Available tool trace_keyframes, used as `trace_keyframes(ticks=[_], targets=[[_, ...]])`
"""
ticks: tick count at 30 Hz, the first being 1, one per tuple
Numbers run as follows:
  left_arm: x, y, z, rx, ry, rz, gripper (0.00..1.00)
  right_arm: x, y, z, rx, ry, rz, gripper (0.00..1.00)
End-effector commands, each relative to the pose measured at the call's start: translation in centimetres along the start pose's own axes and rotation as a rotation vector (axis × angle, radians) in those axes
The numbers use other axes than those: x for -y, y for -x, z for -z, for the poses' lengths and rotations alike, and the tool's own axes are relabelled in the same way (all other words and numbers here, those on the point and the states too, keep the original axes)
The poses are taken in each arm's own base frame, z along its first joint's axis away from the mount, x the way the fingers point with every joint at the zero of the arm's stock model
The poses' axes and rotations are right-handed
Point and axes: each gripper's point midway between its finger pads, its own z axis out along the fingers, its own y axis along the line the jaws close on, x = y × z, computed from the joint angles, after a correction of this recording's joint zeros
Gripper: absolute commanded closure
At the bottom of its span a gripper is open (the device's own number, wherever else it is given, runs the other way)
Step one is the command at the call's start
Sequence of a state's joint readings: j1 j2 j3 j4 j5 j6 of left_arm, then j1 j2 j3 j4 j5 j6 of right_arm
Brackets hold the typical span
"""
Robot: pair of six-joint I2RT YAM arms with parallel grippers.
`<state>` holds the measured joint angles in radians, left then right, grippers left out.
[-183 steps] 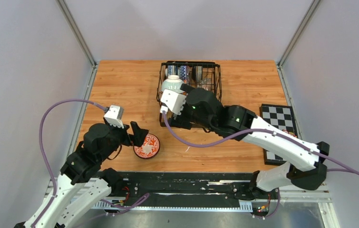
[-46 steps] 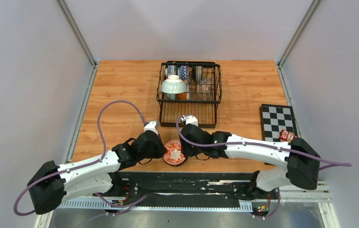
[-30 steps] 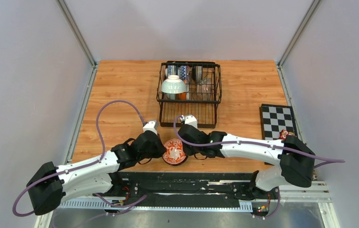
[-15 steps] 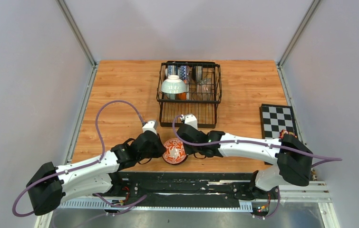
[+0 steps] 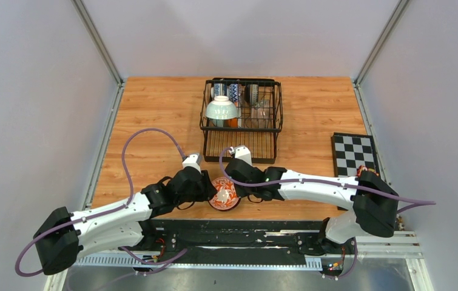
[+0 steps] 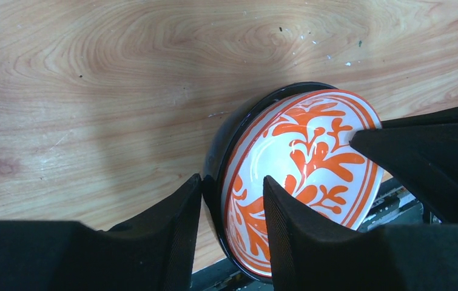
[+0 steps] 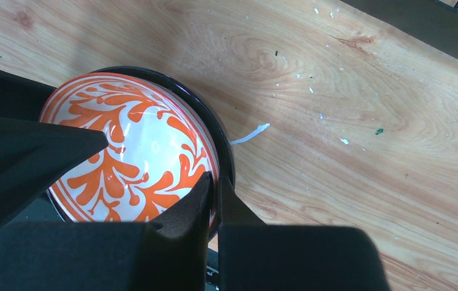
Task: Load the bowls into the dish rack
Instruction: Pick up the bowl from the center of the board.
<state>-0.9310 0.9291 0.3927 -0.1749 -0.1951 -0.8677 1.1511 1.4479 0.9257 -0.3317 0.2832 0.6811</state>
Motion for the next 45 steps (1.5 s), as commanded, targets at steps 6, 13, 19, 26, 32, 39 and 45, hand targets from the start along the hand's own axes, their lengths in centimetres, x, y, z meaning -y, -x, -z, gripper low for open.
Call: trace_keyframes(ticks=[6,13,19,26,32,39,45], targets=[[2.4,3.0,1.4,0.071,-0.039,-0.034,0.46,-0.1,1.4,1.7,0.033,-0.003,0.050,0.97],[2.1,3.9,2.0,0.078,-0.002,-0.087,0.42,-0.2,3.2,2.9,0.083,-0.001,0.056,0.97],[2.2,4.5,2.5,0.084,0.007,-0.119,0.41,-0.5,4.6,4.1,0.121,0.011,0.058,0.97],[3.2,4.6,2.7,0.066,-0.027,-0.140,0.44,-0.7,5.9,5.5,0.162,0.030,0.059,0.97],[4.2,4.2,2.4,0.028,-0.061,-0.152,0.52,-0.8,6.8,6.5,0.193,0.046,0.066,0.97],[4.5,3.8,1.9,0.004,-0.066,-0.155,0.74,-0.5,7.2,7.1,0.217,0.041,0.072,0.97],[4.8,3.8,1.7,-0.004,-0.072,-0.151,1.00,-0.6,7.2,7.1,0.214,0.049,0.079,0.97]])
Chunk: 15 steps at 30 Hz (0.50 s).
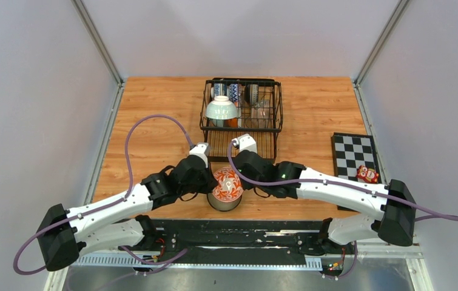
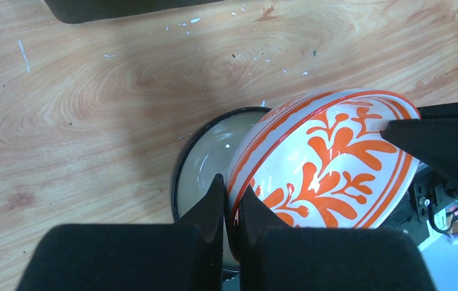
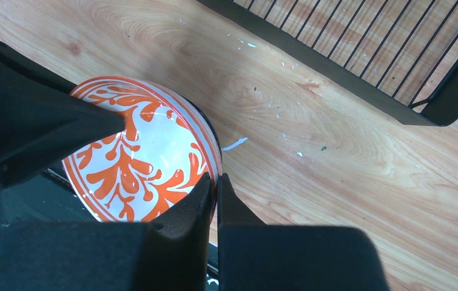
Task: Load the bowls into the dish rack
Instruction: Pick up the bowl from the center of the board.
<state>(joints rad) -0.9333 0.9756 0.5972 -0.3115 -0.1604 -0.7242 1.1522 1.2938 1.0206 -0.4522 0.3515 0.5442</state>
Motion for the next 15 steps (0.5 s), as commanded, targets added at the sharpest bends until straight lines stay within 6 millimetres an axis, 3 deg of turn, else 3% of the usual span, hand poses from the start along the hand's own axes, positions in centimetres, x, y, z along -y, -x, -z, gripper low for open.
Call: trace_keyframes(ticks=[1,9,13,15], targets=[[1.2,0.7,0.0,0.009,-0.031,-0.007,1.00,-1.0,2.5,1.3,0.074,0.038,-0.017,0.97],[1.5,1.5,0.4,0.064,-0.057,0.027,1.00,-1.0,2.2,2.1,0.090,0.074,-0.033,0.96],[1.8,2.1,0.5,0.098,-0.080,0.028,1.00,-0.8,2.4,3.3,0.123,0.103,-0.051,0.87],[2.1,2.4,0.7,0.111,-0.098,0.021,1.00,-0.7,2.5,3.9,0.138,0.124,-0.060,0.75]])
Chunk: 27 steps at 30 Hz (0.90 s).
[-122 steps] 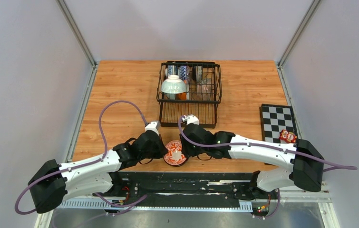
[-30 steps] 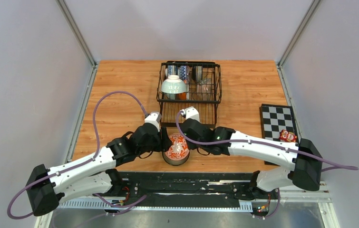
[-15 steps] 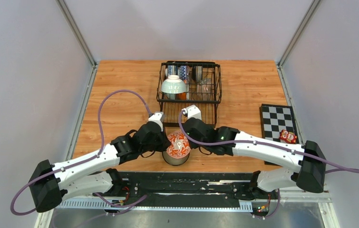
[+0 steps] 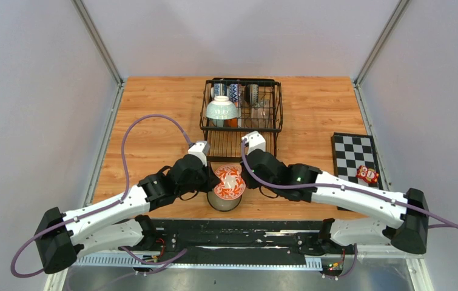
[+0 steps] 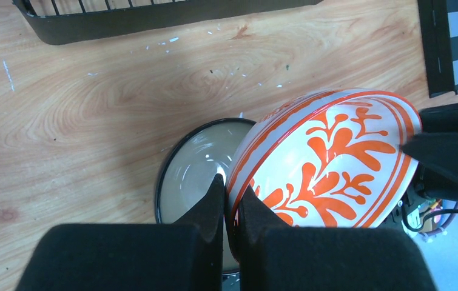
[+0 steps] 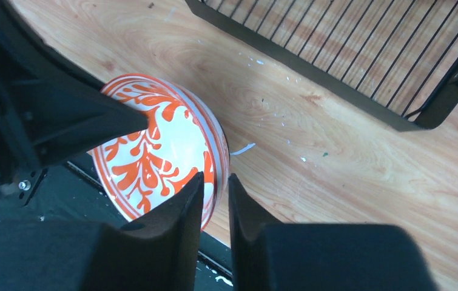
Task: Load the bowls into the dish rack
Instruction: Pick up the bowl from the center of the board.
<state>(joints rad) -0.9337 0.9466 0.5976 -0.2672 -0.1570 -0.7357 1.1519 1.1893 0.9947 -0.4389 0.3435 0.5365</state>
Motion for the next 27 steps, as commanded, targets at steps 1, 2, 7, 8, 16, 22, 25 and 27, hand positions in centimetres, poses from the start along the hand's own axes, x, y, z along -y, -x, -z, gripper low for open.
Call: trace_keyframes(ticks=[1,2,7,8,16,22,25,27], targets=[[1.0,1.3,0.2,0.065,-0.053,-0.004,1.00,-0.9,1.0,1.8,0.072,0.085,-0.038,0.69],[1.0,1.6,0.2,0.071,-0.061,-0.001,1.00,-0.9,1.1,2.2,0.084,0.100,-0.045,0.63],[1.9,2.7,0.6,0.110,-0.151,0.024,1.00,-1.2,1.7,4.4,0.175,0.209,-0.078,0.33],[2.1,3.0,0.7,0.120,-0.175,0.030,1.00,-1.4,1.8,4.8,0.193,0.231,-0.084,0.28],[4.1,5.0,2.4,0.213,-0.362,0.063,1.00,-1.6,2.5,7.1,0.296,0.338,-0.121,0.03],[4.9,5.9,3.6,0.276,-0.468,0.089,1.00,-1.5,3.0,8.0,0.346,0.368,-0.167,0.00],[5.5,6.3,4.3,0.305,-0.516,0.098,1.00,-1.7,3.1,8.0,0.357,0.384,-0.180,0.00],[5.8,6.5,4.7,0.318,-0.548,0.106,1.00,-2.4,3.4,8.3,0.370,0.422,-0.175,0.00]])
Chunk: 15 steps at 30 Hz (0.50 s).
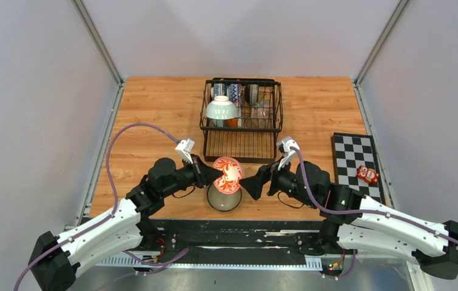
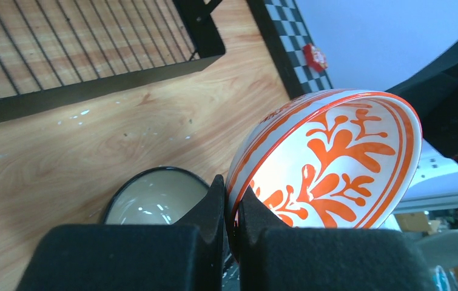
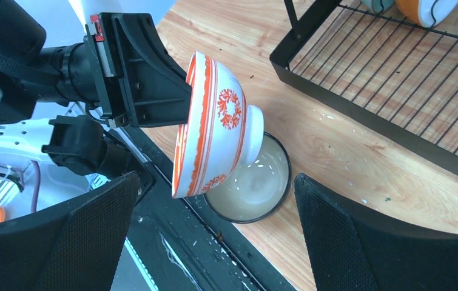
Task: Load the bowls into the dish rack
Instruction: Pick up the bowl from the center of the board.
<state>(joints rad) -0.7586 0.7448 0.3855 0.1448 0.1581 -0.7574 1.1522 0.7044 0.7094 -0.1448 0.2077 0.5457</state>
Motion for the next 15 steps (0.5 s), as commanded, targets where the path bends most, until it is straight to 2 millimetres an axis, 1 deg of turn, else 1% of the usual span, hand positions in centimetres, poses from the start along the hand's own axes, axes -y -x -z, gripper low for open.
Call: trace_keyframes(ticks=[1,4,6,15], targets=[[4.1,2.9,0.7,0.117,-0.193,0.014,1.00,-1.7,0.3,-0.1,0.030,0.087,-0.030,0.00],[4.8,3.5,1.1,0.146,-0.234,0.022,1.00,-2.3,0.6,-0.1,0.049,0.121,-0.048,0.00],[5.1,3.7,1.2,0.157,-0.252,0.022,1.00,-3.1,1.2,-0.2,0.067,0.157,-0.056,0.00],[6.0,4.2,1.8,0.192,-0.318,0.045,1.00,-4.7,1.9,-0.7,0.069,0.213,-0.063,0.00]])
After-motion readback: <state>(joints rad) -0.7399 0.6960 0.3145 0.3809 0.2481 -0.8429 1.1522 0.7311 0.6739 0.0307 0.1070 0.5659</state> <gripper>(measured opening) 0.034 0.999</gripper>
